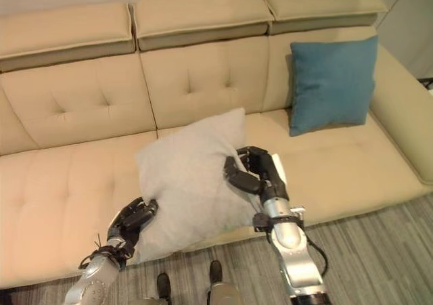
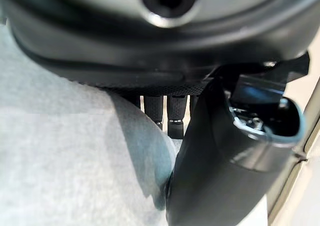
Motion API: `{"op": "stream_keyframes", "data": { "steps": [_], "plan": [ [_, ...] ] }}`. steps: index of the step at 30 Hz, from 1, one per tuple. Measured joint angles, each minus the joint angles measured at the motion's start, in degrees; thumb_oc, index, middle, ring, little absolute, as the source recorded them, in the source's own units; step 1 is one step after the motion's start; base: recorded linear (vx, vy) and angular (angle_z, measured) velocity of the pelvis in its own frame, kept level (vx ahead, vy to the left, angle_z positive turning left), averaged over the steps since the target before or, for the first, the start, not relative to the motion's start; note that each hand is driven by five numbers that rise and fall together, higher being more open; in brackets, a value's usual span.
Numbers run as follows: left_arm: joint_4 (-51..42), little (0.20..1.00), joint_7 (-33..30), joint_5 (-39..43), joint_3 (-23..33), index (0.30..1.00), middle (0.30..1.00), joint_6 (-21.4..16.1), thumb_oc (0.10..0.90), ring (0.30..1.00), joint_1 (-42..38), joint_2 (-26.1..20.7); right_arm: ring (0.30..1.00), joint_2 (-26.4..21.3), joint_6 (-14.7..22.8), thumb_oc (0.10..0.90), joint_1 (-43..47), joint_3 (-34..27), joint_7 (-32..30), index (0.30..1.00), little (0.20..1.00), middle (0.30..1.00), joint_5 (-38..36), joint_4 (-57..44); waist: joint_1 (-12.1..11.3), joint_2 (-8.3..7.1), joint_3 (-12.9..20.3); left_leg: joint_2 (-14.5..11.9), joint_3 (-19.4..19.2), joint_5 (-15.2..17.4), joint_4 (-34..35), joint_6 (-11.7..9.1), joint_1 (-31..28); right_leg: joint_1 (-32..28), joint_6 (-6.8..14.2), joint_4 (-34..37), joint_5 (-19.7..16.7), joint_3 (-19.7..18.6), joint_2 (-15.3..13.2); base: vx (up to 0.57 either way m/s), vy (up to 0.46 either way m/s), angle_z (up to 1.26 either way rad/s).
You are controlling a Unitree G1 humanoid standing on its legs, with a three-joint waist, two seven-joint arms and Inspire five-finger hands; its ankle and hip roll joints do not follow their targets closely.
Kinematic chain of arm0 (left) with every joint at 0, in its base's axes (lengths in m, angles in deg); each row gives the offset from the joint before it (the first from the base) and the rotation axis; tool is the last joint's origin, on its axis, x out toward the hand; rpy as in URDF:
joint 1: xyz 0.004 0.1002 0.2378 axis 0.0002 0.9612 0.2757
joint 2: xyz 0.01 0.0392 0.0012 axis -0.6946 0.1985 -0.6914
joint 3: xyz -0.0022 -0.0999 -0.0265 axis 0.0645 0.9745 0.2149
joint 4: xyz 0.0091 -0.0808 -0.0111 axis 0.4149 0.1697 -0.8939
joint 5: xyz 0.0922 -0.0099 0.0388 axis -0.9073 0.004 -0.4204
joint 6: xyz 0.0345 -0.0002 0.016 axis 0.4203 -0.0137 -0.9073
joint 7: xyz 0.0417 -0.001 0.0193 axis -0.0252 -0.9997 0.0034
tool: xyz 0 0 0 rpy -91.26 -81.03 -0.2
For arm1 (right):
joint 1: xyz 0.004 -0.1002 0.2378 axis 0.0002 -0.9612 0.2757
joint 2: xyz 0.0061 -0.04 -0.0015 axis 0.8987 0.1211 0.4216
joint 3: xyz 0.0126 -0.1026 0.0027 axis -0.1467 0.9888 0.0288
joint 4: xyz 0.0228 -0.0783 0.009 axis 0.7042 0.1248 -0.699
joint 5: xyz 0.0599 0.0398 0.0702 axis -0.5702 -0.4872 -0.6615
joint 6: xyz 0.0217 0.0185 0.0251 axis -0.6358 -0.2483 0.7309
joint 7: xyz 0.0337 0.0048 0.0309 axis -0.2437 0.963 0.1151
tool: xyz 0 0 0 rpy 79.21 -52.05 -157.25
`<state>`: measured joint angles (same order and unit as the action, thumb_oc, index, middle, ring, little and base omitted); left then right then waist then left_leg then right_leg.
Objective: Pick up all the scattered cushions and arrange them neatly on the sofa.
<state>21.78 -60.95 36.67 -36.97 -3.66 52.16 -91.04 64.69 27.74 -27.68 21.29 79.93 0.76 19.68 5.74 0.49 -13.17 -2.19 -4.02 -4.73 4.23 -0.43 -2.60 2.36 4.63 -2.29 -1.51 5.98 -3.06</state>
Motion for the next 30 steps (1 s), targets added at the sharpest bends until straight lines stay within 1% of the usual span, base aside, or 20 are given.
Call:
{"op": "stream_keyframes", "data": {
  "steps": [1,3,4,5,6,9,11,13,14,16,19,20,23,24,25,26,27,28,29,30],
  "plan": [
    [0.0,0.3,0.0,0.0,0.0,0.3,0.3,0.0,0.4,0.3,0.0,0.4,0.3,-0.2,0.0,0.4,0.2,-0.1,-0.3,0.3,0.3,0.3,0.0,0.0,0.1,-0.02,0.0,-0.1,0.5,-0.1,-0.1,-0.3,0.1,-0.4,-0.6,0.3,0.5,0.1,0.1,0.12,-0.108,0.24],
    [-0.1,0.3,0.0,0.0,0.1,0.3,0.3,0.0,0.4,0.3,-0.1,0.6,0.3,-0.2,0.0,0.4,0.3,-0.4,-0.4,0.3,0.3,0.3,0.0,0.0,-0.1,0.05,0.0,-0.6,1.3,0.3,-1.6,-1.1,0.9,-0.8,-1.0,1.0,0.4,0.6,0.4,0.13,-0.1,0.24],
    [-0.1,0.3,0.1,0.0,0.1,0.3,0.3,0.0,0.4,0.3,-0.4,0.3,0.3,0.0,0.0,0.4,0.3,-0.5,-0.4,0.3,0.3,0.3,0.0,0.0,-0.1,0.04,0.0,-0.9,1.5,1.2,-4.6,-2.4,3.0,-0.9,-1.1,1.3,0.5,1.5,0.6,0.08,-0.049,0.21],
    [-0.1,0.3,0.1,0.0,0.1,0.3,0.3,0.0,0.4,0.3,-0.4,0.2,0.3,-0.1,0.0,0.4,0.3,-0.3,-0.4,0.3,0.3,0.3,0.0,0.0,-0.2,0.03,0.0,-0.9,1.5,1.2,-5.4,-2.4,3.5,-0.9,-1.4,1.3,0.7,1.6,0.8,0.08,-0.046,0.2],
    [0.0,0.3,0.0,0.0,0.2,0.3,0.3,0.0,0.4,0.3,-0.2,0.2,0.3,-0.1,0.0,0.4,0.3,0.2,-0.4,0.3,0.3,0.3,0.0,0.0,-0.4,0.1,0.1,-1.0,1.4,1.2,-6.2,-2.5,3.7,-0.9,-2.2,1.2,0.8,1.6,0.8,0.09,-0.026,0.07],
    [0.0,0.3,0.1,0.0,0.6,0.3,0.3,0.0,0.4,0.3,0.0,0.1,0.3,-0.1,0.0,0.4,0.3,0.7,-0.3,0.3,0.3,0.3,-0.2,0.0,-1.0,0.33,0.1,-1.3,1.4,1.0,-7.6,-2.8,4.8,-0.7,-2.5,0.8,0.9,1.9,0.8,0.1,0.006,0.1],
    [0.0,0.3,0.1,0.0,0.6,0.3,0.3,0.0,0.4,0.3,0.0,0.2,0.3,-0.2,0.0,0.4,0.3,0.6,-0.3,0.3,0.3,0.3,-0.2,0.0,-1.0,0.37,0.2,-1.9,0.9,1.2,-7.7,-2.9,5.3,-0.2,-2.8,0.3,1.1,2.1,0.9,0.14,0.044,0.09],
    [0.0,0.3,0.1,0.0,0.6,0.3,0.3,0.0,0.4,0.3,0.0,0.3,0.3,-0.4,0.0,0.4,0.3,0.6,-0.4,0.3,0.3,0.3,-0.3,0.0,-0.9,0.54,0.2,-1.9,0.5,2.1,-7.4,-2.5,6.0,0.5,-3.3,-0.1,1.4,2.2,1.2,0.17,0.077,0.06],
    [0.0,0.3,0.0,0.0,0.5,0.3,0.3,0.0,0.4,0.3,0.0,0.2,0.3,-0.2,0.0,0.4,0.2,0.6,-0.5,0.3,0.3,0.3,-0.3,0.0,-0.8,0.65,0.2,-2.5,0.2,3.3,-6.1,-2.5,6.0,1.1,-3.6,-0.6,1.6,2.4,1.3,0.18,0.097,0.04],
    [0.0,0.3,0.0,0.0,0.2,0.3,0.3,0.0,0.4,0.3,0.0,0.2,0.3,-0.3,0.0,0.4,0.2,0.3,-0.5,0.3,0.3,0.3,-0.3,0.0,-1.1,0.38,0.2,-1.9,-0.1,2.8,-5.6,-2.6,6.1,2.5,-3.0,-1.7,1.4,1.7,0.8,0.17,0.104,-0.02],
    [0.0,0.3,0.0,0.0,0.1,0.3,0.3,0.0,0.4,0.3,0.0,0.1,0.3,-0.1,0.0,0.4,-0.3,0.4,-0.6,0.3,0.3,0.3,-0.3,0.0,-1.7,0.33,0.2,-1.0,-0.1,3.0,-6.9,-2.2,7.1,2.9,-2.7,-1.5,1.1,1.6,-0.1,0.19,0.166,0.02],
    [0.0,0.3,0.0,0.1,0.1,0.3,0.3,0.1,0.4,0.3,0.0,0.1,0.3,0.1,-0.1,0.4,-0.3,0.4,-0.7,0.3,0.3,0.3,-0.3,0.0,-1.9,0.19,0.1,-0.7,-0.1,3.1,-7.9,-2.1,7.5,2.7,-2.7,-1.2,0.8,1.4,-0.5,0.23,0.218,-0.01],
    [0.0,0.3,-0.1,0.1,0.1,0.3,0.3,0.2,0.4,0.3,0.2,-0.3,0.3,0.2,-0.2,0.4,-0.1,0.8,-0.7,0.3,0.3,0.3,-0.3,0.0,-2.2,0.26,0.1,0.0,-0.2,3.4,-7.7,-1.7,6.0,0.7,-2.4,0.0,0.4,1.3,-1.0,0.23,0.265,0.0],
    [-0.1,0.3,-0.1,0.0,0.2,0.3,0.3,0.1,0.4,0.3,0.0,-1.1,0.3,0.4,-0.2,0.4,0.2,1.1,-0.7,0.3,0.3,0.3,-0.3,0.0,-2.2,0.27,0.2,0.7,-0.5,4.0,-7.5,-0.9,5.1,0.2,-2.3,0.1,0.4,0.6,-1.2,0.17,0.239,-0.18],
    [-0.2,0.3,-0.1,0.0,0.3,0.3,0.3,0.1,0.4,0.3,-0.1,-1.4,0.3,0.6,-0.2,0.4,0.6,1.3,-0.6,0.3,0.3,0.3,-0.3,-0.1,-2.3,0.31,0.2,0.6,-1.4,4.3,-7.0,-0.7,4.5,0.4,-1.8,-0.2,0.4,-0.2,-1.2,0.17,0.26,-0.38],
    [-0.2,0.3,-0.1,-0.1,0.3,0.3,0.3,0.1,0.4,0.3,-0.4,-2.2,0.3,0.6,-0.3,0.4,1.3,1.8,-0.6,0.3,0.3,0.3,-0.2,-0.1,-2.4,0.31,0.2,0.7,-2.5,4.7,-6.6,0.0,3.8,1.3,-1.2,-1.9,0.9,-1.5,-1.4,0.1,0.171,-0.45],
    [-0.2,0.3,-0.1,-0.1,0.5,0.3,0.3,0.1,0.4,0.3,-0.4,-2.4,0.3,0.5,-0.4,0.4,1.6,2.0,-0.5,0.3,0.3,0.3,-0.2,-0.1,-2.4,0.31,0.2,0.6,-3.2,4.7,-6.3,0.2,3.4,1.7,-0.7,-2.9,1.2,-2.3,-1.6,0.12,0.226,-0.51],
    [-0.3,0.3,-0.1,-0.2,0.7,0.3,0.3,0.0,0.4,0.3,-0.7,-2.6,0.3,0.4,-0.4,0.4,1.7,2.2,-0.5,0.3,0.3,0.3,-0.1,-0.3,-2.1,0.18,0.2,1.7,-4.0,5.1,-5.9,0.6,2.9,2.6,-0.2,-4.7,1.4,-3.4,-1.8,0.07,0.136,-0.4],
    [-0.4,0.3,-0.1,-0.2,0.7,0.3,0.3,0.0,0.4,0.3,-0.9,-2.8,0.3,0.4,-0.4,0.4,2.0,2.2,-0.5,0.3,0.3,0.3,0.0,-0.3,-2.0,0.17,0.2,1.4,-4.6,4.9,-5.7,1.1,2.7,3.7,0.3,-6.4,1.8,-3.8,-2.2,0.1,0.18,-0.41],
    [-0.5,0.3,-0.1,-0.3,0.8,0.3,0.3,0.0,0.4,0.3,-1.0,-2.9,0.3,0.4,-0.5,0.4,2.0,2.2,-0.5,0.3,0.3,0.3,0.0,-0.3,-1.8,0.13,0.2,1.8,-5.7,4.6,-4.9,1.5,2.0,4.4,0.9,-7.6,1.9,-4.9,-2.9,0.11,0.16,-0.28]
  ]
}}
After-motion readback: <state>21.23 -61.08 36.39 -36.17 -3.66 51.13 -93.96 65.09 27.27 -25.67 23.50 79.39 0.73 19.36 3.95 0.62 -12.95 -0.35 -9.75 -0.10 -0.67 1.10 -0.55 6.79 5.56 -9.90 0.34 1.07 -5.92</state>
